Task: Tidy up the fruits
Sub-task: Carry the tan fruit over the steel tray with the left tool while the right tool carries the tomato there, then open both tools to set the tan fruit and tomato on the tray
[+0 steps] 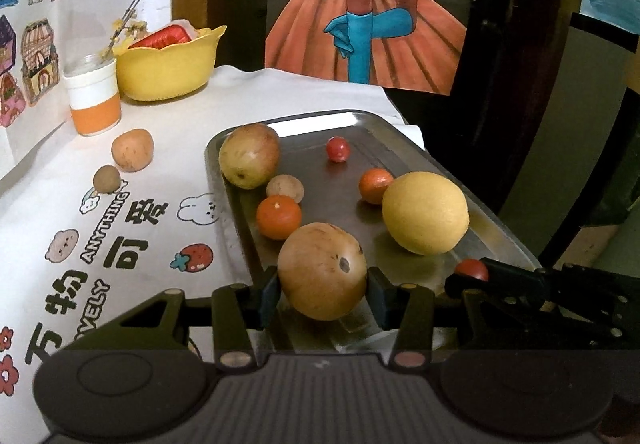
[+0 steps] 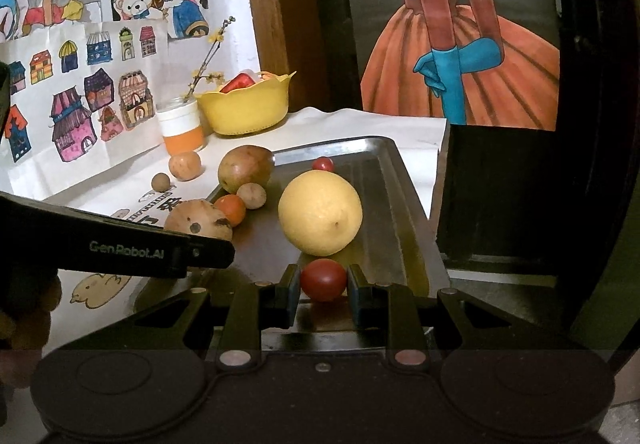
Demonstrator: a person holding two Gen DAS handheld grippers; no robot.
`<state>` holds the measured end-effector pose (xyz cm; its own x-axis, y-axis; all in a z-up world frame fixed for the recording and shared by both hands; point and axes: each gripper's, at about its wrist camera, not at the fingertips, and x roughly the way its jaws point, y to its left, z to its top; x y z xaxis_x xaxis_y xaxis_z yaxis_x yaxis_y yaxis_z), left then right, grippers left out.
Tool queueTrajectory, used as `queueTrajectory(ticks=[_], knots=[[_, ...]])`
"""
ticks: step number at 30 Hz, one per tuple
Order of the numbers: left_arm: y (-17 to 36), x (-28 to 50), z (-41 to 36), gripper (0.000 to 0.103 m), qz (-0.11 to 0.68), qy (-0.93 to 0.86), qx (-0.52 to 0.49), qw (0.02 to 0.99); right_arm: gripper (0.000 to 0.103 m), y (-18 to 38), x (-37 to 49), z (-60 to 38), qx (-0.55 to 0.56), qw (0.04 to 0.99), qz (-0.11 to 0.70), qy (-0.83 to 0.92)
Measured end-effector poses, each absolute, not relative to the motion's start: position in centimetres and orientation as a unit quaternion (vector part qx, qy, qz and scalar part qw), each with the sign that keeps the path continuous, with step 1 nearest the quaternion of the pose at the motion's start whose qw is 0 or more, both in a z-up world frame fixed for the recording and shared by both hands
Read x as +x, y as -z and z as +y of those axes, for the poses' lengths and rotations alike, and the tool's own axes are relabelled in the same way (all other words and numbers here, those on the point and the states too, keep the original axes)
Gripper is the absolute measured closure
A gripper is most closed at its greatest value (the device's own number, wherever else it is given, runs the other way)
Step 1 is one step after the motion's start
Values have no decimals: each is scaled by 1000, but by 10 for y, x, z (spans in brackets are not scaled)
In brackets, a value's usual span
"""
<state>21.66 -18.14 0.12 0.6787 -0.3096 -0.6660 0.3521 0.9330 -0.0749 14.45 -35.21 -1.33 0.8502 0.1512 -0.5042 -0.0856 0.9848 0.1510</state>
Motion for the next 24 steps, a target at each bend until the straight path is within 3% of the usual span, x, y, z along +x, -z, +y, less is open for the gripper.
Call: queueTrajectory(ticks=[10,15,18,24], knots=[[1,217,-180,52,362,177,20,915,72,14,146,-351,65,960,267,-61],[1,216,-177,52,362,179,11,915,52,14,145,-351,62,959,268,-62],[-2,214,-175,50,360,178,4,916,44,13,144,-351,61,959,268,-63],[-11,210,-168,38,347,171,-11,922,29,10,137,-350,61,959,269,-65]])
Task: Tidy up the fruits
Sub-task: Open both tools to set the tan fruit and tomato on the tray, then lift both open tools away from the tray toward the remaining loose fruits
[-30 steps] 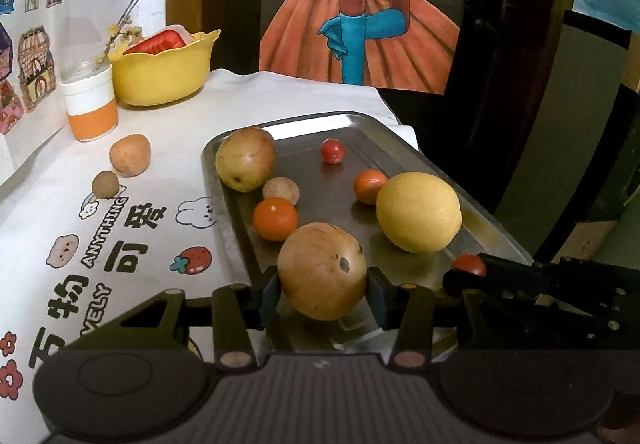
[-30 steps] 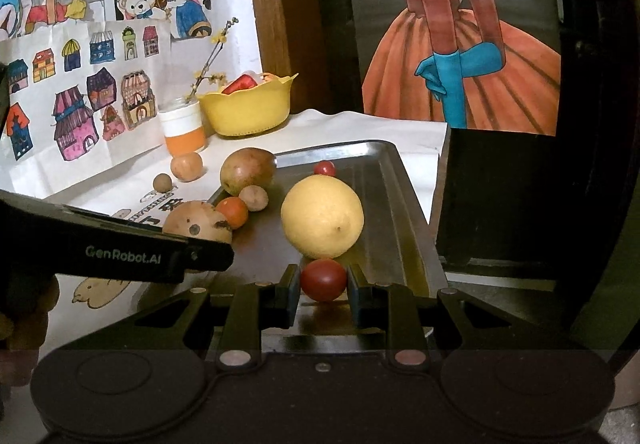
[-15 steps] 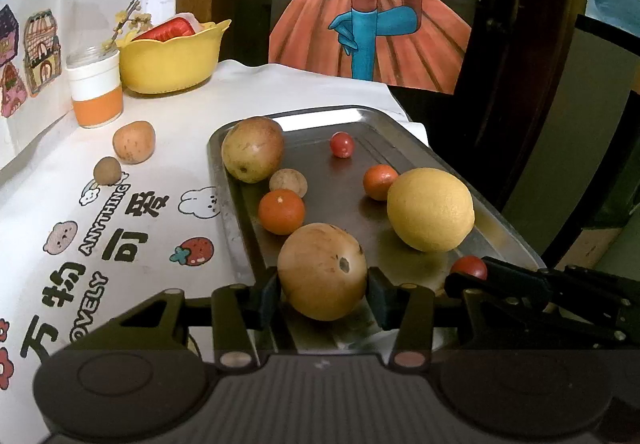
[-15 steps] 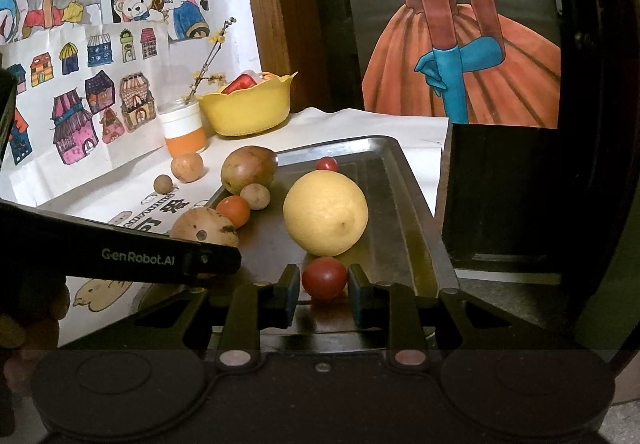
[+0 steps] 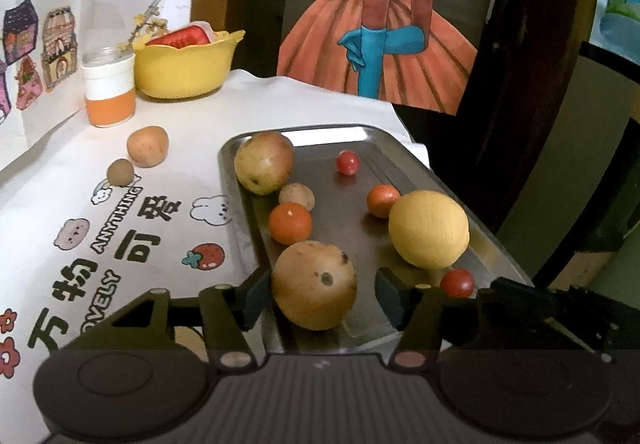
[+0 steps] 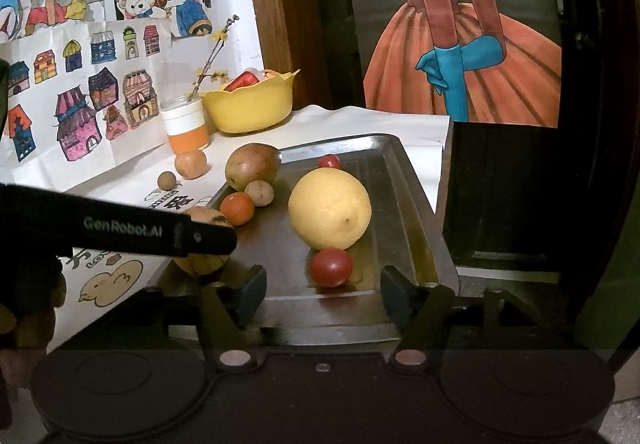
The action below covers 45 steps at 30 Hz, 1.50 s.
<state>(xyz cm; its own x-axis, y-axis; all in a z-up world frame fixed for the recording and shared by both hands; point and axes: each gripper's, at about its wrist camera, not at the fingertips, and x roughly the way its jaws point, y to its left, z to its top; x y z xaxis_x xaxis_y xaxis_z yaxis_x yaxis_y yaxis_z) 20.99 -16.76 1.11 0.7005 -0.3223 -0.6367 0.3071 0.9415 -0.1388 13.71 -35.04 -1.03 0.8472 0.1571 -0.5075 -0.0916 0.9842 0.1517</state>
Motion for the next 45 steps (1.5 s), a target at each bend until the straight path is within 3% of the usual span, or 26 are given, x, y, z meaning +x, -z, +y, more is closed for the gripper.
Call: queueTrajectory(ticks=[9,11,14,45], knots=[[-22,196,-151,15,330,149,-42,931,2,-6,120,-347,42,963,259,-63],[-25,191,-144,6,324,141,-52,934,1,-9,115,-345,40,963,258,-62],[-29,183,-134,1,312,123,-65,940,1,-15,108,-344,41,963,259,-66],[-20,52,-26,0,333,41,-102,936,1,-25,-6,-254,16,952,299,-65]])
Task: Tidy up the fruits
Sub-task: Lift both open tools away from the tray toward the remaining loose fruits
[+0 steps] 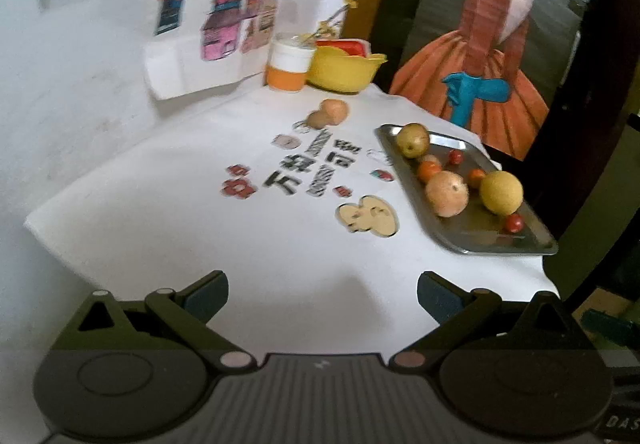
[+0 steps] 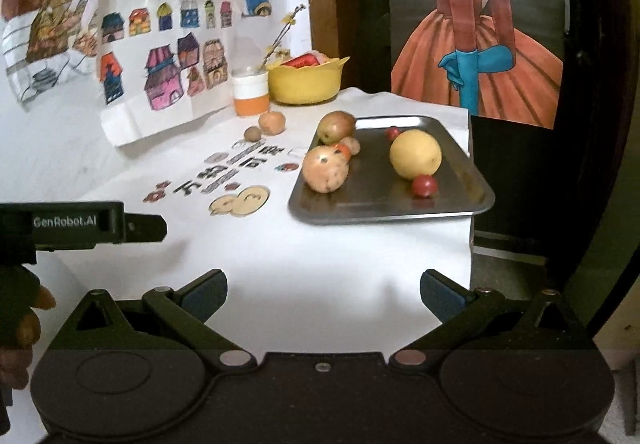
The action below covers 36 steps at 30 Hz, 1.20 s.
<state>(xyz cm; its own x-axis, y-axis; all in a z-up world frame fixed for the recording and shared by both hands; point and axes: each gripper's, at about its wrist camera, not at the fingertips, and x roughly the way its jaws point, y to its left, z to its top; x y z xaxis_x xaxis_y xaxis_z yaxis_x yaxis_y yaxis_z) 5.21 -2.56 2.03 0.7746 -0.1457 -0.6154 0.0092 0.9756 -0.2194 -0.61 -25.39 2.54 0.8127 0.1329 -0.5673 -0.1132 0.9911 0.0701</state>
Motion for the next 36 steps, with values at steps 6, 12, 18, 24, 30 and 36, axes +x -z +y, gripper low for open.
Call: queueTrajectory(ticks=[6,12,18,24,30,36], knots=[[-18,35,-5,0,336,13,-108,936,1,-29,-24,-238,17,948,308,-75],[-24,21,12,0,337,-10,-104,936,1,-40,-39,-219,12,947,307,-94],[-36,9,27,0,326,-18,-107,939,1,-57,-44,-197,3,949,292,-117],[-52,15,41,0,316,-26,-113,942,1,-76,-30,-182,-10,951,281,-128],[-73,41,48,0,311,-34,-112,943,1,-105,4,-176,-20,949,284,-139],[-107,78,49,0,299,-22,-107,948,1,-154,52,-173,-28,938,291,-187]])
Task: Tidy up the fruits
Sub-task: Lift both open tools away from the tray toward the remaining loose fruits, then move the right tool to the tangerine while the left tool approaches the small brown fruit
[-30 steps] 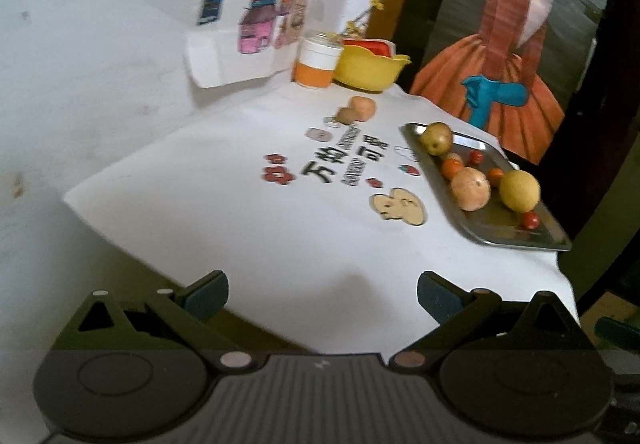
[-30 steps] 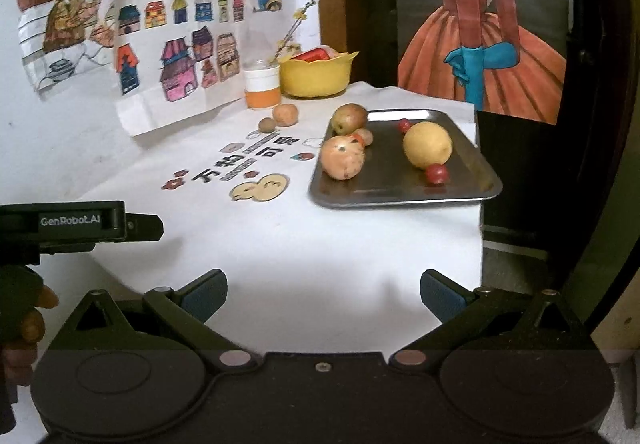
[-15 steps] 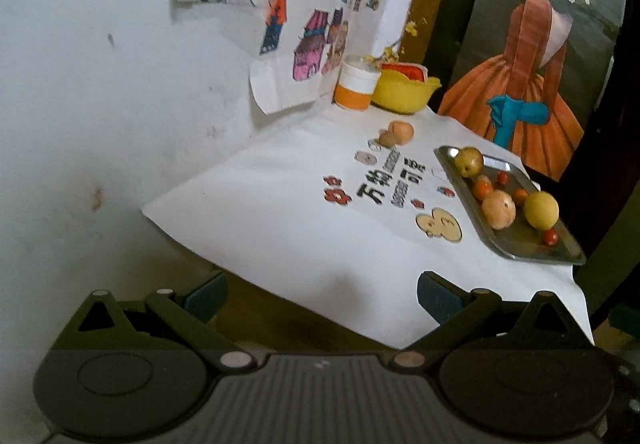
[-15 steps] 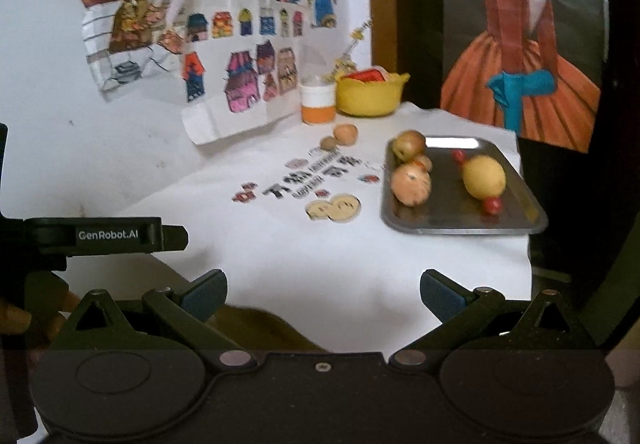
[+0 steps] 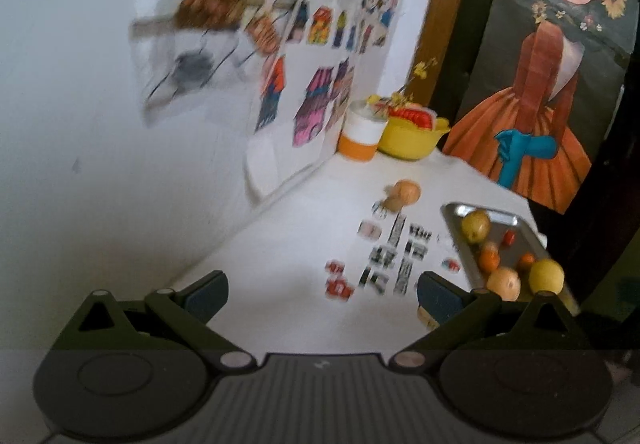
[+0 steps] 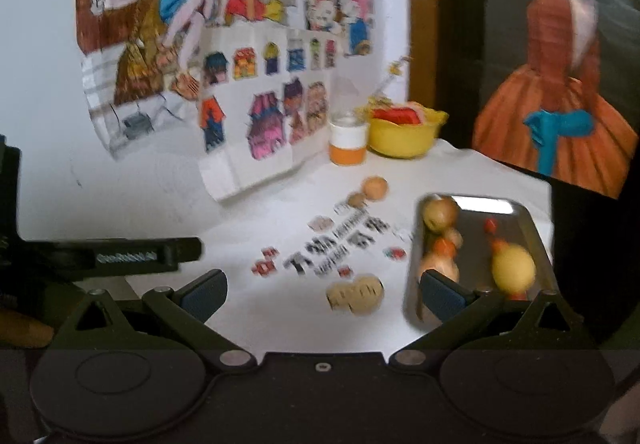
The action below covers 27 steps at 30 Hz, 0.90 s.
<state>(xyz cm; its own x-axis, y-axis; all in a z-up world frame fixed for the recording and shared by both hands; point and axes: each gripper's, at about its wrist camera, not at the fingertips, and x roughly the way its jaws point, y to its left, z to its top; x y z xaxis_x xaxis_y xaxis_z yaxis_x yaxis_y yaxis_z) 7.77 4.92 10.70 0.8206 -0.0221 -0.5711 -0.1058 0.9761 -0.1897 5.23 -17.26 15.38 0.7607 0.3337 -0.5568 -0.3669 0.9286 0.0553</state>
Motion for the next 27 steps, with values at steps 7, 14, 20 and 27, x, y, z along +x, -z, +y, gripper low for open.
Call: queueTrajectory(ticks=[7,14,20,27], knots=[[-131,130,43,0,290,17,-73,954,1,-211,133,-169,-68,935,275,-214],[-123,190,47,0,309,45,-100,945,1,-218,207,-172,-50,927,299,-222],[-105,232,44,0,315,43,-83,944,1,-201,257,-179,-45,916,330,-222],[-75,271,34,0,308,43,-65,948,1,-154,312,-192,-29,911,351,-213]])
